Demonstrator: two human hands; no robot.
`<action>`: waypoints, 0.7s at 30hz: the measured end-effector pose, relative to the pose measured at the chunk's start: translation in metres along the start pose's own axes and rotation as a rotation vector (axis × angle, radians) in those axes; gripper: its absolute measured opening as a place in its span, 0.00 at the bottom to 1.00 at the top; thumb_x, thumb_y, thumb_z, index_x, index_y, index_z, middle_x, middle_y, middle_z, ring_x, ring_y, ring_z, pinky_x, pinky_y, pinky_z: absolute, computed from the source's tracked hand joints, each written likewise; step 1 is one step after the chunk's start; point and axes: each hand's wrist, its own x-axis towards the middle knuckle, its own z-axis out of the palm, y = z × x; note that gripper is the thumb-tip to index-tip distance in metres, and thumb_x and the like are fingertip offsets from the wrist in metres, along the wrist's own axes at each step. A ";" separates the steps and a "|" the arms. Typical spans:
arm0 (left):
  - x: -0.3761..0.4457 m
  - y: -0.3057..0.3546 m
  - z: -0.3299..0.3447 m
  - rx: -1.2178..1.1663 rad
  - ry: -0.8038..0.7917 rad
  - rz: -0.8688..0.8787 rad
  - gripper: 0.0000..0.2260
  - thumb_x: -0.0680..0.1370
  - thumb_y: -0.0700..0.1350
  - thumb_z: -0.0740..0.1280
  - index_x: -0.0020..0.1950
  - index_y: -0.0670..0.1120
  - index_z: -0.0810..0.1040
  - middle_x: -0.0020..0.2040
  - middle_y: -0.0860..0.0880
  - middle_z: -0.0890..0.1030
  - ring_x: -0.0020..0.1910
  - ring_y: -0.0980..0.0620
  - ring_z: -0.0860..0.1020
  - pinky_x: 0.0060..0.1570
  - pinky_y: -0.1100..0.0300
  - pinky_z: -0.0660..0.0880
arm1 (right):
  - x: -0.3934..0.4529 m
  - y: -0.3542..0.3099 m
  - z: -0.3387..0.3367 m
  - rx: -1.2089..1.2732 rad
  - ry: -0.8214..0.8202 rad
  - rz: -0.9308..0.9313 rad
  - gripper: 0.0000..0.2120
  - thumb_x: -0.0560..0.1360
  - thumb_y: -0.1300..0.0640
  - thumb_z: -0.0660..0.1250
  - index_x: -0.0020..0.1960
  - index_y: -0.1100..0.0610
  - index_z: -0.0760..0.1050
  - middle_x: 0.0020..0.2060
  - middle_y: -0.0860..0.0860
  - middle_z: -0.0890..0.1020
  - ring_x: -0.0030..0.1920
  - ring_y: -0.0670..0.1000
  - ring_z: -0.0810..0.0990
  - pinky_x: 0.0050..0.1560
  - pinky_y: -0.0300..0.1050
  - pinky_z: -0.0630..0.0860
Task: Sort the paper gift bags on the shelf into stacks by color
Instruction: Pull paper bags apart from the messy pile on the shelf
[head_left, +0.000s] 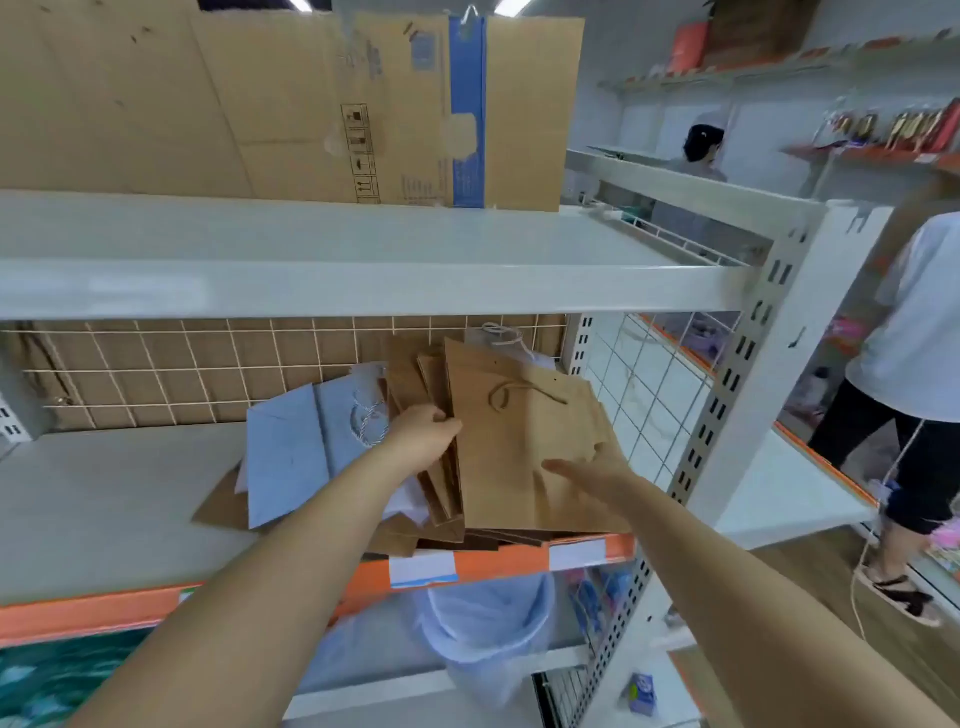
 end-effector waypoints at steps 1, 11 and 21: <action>0.005 0.000 0.003 -0.012 -0.004 -0.002 0.06 0.80 0.45 0.61 0.45 0.48 0.75 0.53 0.42 0.78 0.52 0.43 0.78 0.57 0.49 0.76 | 0.001 0.003 -0.001 0.021 0.007 0.016 0.55 0.60 0.36 0.77 0.76 0.58 0.55 0.62 0.56 0.73 0.59 0.56 0.75 0.62 0.53 0.73; 0.026 0.003 0.009 -0.153 -0.054 -0.146 0.12 0.81 0.38 0.56 0.61 0.40 0.75 0.49 0.38 0.79 0.35 0.45 0.80 0.24 0.61 0.77 | 0.017 0.024 -0.004 0.178 -0.109 0.120 0.52 0.58 0.36 0.78 0.73 0.56 0.60 0.65 0.55 0.71 0.54 0.53 0.71 0.54 0.48 0.70; 0.026 0.015 0.017 -0.461 -0.155 -0.167 0.09 0.81 0.42 0.55 0.49 0.47 0.75 0.49 0.43 0.80 0.45 0.44 0.81 0.36 0.53 0.80 | 0.019 0.019 -0.005 0.079 -0.144 0.184 0.55 0.59 0.30 0.73 0.76 0.55 0.56 0.70 0.56 0.66 0.63 0.57 0.71 0.54 0.50 0.68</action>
